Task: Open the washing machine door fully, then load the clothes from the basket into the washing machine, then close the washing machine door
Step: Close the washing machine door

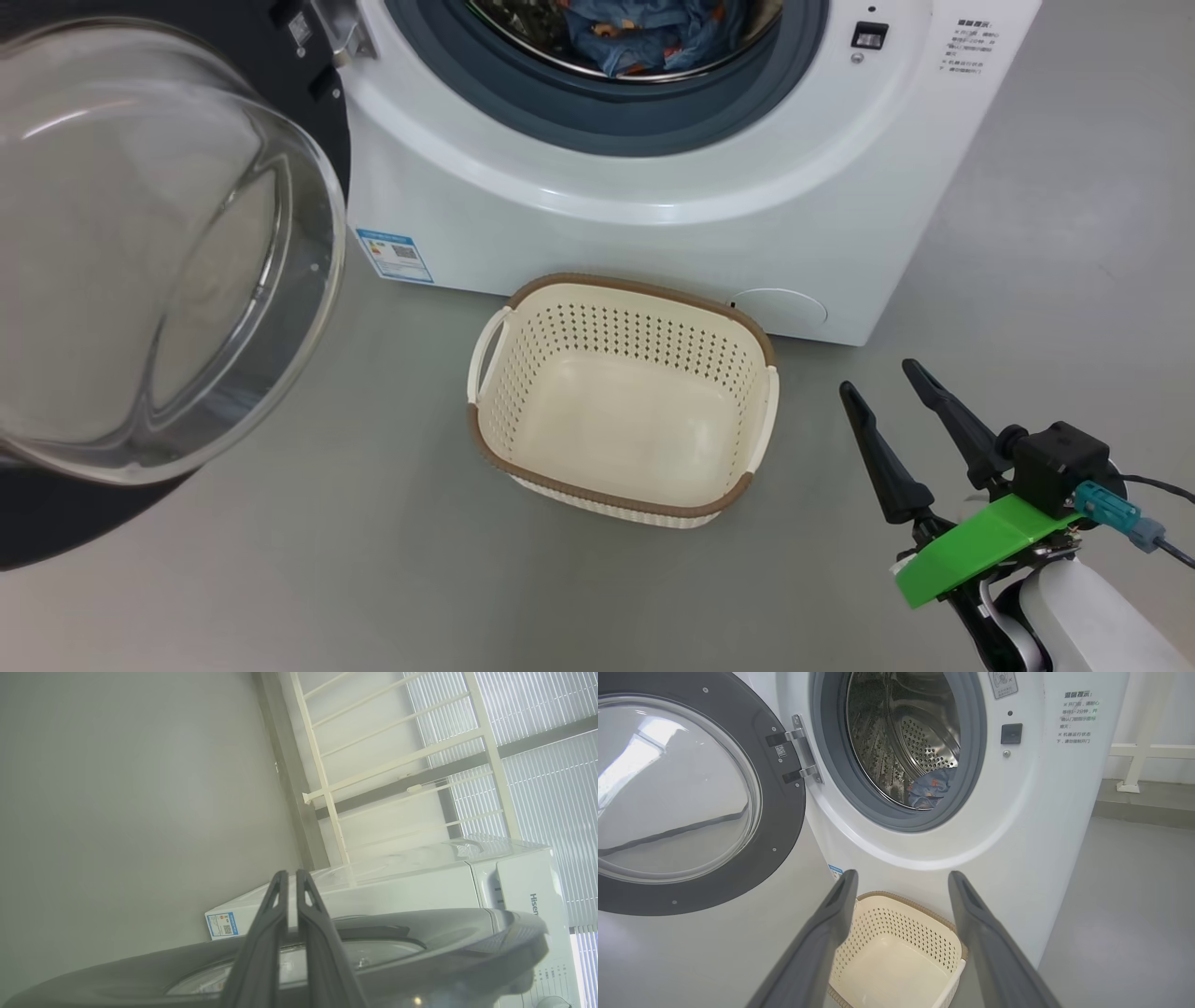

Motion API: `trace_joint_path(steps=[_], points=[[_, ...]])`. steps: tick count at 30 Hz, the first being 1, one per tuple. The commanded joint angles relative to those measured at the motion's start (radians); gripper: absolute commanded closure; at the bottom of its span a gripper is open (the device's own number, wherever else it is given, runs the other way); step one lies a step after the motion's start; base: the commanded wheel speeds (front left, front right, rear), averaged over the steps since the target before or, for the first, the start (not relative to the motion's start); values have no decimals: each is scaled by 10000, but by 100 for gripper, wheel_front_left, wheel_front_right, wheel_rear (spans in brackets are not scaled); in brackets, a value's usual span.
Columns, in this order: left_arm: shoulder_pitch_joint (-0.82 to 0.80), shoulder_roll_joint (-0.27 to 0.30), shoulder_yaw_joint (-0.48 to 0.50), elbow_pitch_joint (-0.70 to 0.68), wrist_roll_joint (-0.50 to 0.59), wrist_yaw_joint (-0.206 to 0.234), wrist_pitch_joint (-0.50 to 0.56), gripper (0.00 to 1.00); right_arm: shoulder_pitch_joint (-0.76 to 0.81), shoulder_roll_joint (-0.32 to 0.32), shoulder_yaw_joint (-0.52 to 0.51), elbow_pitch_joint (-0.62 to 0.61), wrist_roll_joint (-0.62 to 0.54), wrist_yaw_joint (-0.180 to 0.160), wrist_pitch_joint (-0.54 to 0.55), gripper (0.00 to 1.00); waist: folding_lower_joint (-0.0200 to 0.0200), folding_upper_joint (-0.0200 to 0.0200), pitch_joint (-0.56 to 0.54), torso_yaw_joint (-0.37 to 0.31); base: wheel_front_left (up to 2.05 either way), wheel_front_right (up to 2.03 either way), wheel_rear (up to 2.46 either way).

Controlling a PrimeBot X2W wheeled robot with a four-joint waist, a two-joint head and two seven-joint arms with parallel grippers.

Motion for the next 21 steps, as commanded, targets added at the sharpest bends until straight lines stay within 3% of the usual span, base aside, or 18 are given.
trace_joint_path(steps=[1,10,21], points=[[364,277,-108,-356,-73,-65,420,100,-171,-38,101,-175,-69,73,-80,0,0,0,-86,40,0,0,0],[1131,-49,-452,-1447,-492,-66,2237,100,42,60,-28,-70,36,73,-80,0,0,0,-490,212,0,0,0],[2136,-1005,-794,-3802,-1283,-18,4479,100,295,147,-64,-58,169,73,-80,0,0,0,-1008,371,0,0,0]])
